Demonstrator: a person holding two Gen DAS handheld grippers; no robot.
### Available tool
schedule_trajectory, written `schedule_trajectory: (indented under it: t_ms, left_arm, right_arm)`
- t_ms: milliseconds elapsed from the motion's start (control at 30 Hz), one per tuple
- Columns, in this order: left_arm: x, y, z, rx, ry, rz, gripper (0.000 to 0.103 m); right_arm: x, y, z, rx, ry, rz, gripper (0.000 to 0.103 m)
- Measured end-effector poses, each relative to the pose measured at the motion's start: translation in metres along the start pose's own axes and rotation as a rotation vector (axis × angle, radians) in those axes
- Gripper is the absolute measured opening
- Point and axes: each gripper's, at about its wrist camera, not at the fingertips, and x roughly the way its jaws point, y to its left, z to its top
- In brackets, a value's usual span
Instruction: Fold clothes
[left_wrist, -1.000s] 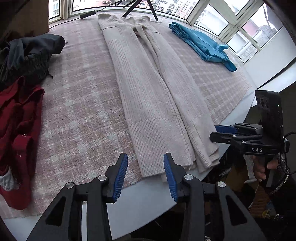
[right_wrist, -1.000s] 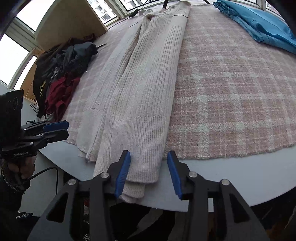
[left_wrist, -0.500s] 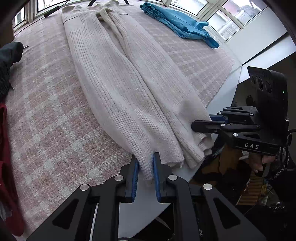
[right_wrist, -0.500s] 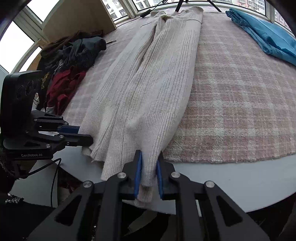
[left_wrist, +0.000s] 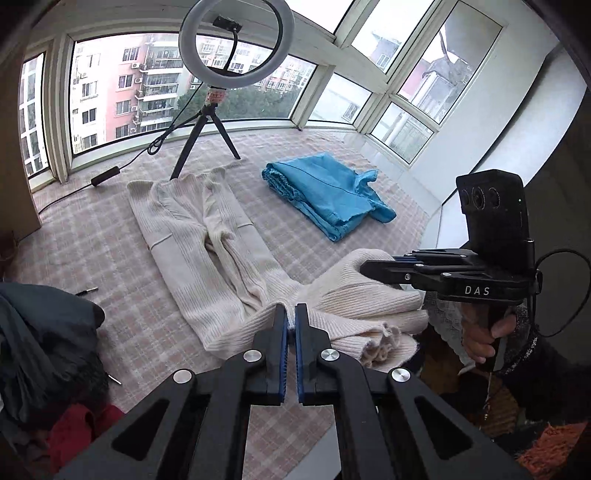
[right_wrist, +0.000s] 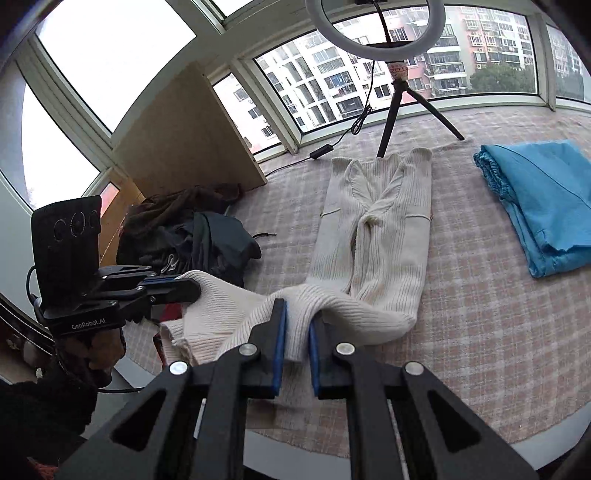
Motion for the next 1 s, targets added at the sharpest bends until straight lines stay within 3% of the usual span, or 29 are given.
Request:
schedule_trajectory:
  t_ms: [167,367,567,1000]
  left_arm:
    - [0.032,0.036,0.066,0.044,-0.012,0.150,0.003]
    - [0.075,0.078,0.105,-0.013,0.012,0.232,0.003]
    - [0.122,0.118,0.130,-0.077,0.051,0.279,0.003]
    - [0.199,0.169,0.136,-0.090,0.153,0.315,0.003]
  right_arm:
    - [0.026,-0.009,0.074,-0.061,-0.061,-0.082,0.011]
    - [0.079,-0.042,0.137,-0.074,-0.044,-0.158,0.011]
    - [0.128,-0.087,0.165,-0.052,0.009,-0.181,0.011]
    - [0.222,-0.157,0.184,0.018,0.144,-0.165,0.011]
